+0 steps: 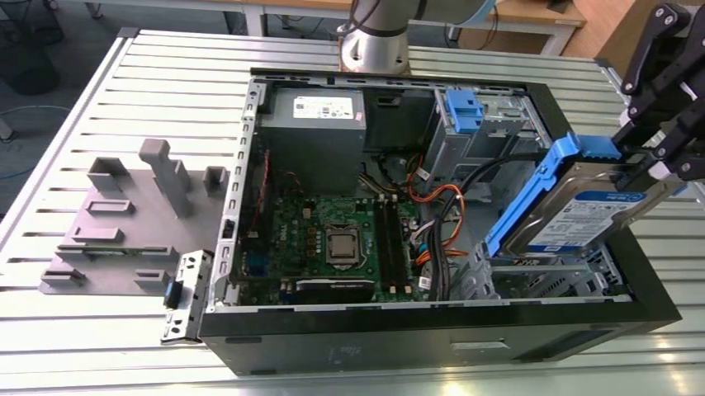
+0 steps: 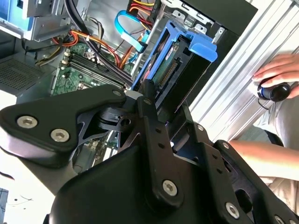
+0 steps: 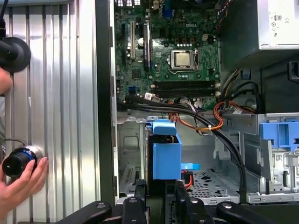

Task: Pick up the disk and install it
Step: 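Insert the disk into the insertion slot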

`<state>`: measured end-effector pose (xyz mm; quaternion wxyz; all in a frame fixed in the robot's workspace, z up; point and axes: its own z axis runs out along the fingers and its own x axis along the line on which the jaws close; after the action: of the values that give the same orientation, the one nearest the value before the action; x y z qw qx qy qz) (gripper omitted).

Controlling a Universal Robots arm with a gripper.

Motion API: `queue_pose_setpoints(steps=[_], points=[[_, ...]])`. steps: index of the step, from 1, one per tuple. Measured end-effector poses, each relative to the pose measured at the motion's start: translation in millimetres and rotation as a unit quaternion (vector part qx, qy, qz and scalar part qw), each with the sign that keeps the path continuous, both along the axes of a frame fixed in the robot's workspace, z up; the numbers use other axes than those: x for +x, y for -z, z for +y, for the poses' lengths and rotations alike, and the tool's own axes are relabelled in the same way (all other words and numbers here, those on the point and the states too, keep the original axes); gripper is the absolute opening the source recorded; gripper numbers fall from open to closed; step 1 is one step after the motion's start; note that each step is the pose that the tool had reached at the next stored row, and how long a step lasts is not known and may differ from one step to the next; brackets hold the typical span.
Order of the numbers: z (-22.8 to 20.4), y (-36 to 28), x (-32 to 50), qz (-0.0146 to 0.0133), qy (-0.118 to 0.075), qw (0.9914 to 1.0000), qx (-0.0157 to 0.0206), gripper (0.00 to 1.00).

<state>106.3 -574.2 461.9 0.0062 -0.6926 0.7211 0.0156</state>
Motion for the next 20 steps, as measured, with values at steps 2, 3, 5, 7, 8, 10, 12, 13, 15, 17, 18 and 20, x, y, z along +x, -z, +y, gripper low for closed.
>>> queue_pose_setpoints(steps=[2,3,5,7,8,10,12,13,15,17,18,20], points=[[0.0,0.7,0.4,0.0,0.0,1.0,0.0001,0.35],[0.0,1.4,0.6,0.0,0.0,1.0,0.0,0.35],[0.0,2.3,0.9,0.0,0.0,1.0,0.0,0.35],[0.0,2.4,0.9,0.0,0.0,1.0,0.0,0.35],[0.0,2.4,0.9,0.0,0.0,1.0,0.0,0.35],[0.0,2.6,0.9,0.0,0.0,1.0,0.0,0.35],[0.0,4.3,0.9,0.0,0.0,1.0,0.0001,0.35],[0.0,5.4,0.9,0.0,0.0,1.0,0.0001,0.35],[0.0,8.1,0.9,0.0,0.0,1.0,0.0001,0.35],[0.1,9.5,1.1,0.0,0.0,1.0,0.0,0.35],[0.1,10.1,1.4,0.0,0.0,1.0,-0.0001,0.35],[0.0,12.3,1.7,0.0,0.0,1.0,0.0003,0.35]])
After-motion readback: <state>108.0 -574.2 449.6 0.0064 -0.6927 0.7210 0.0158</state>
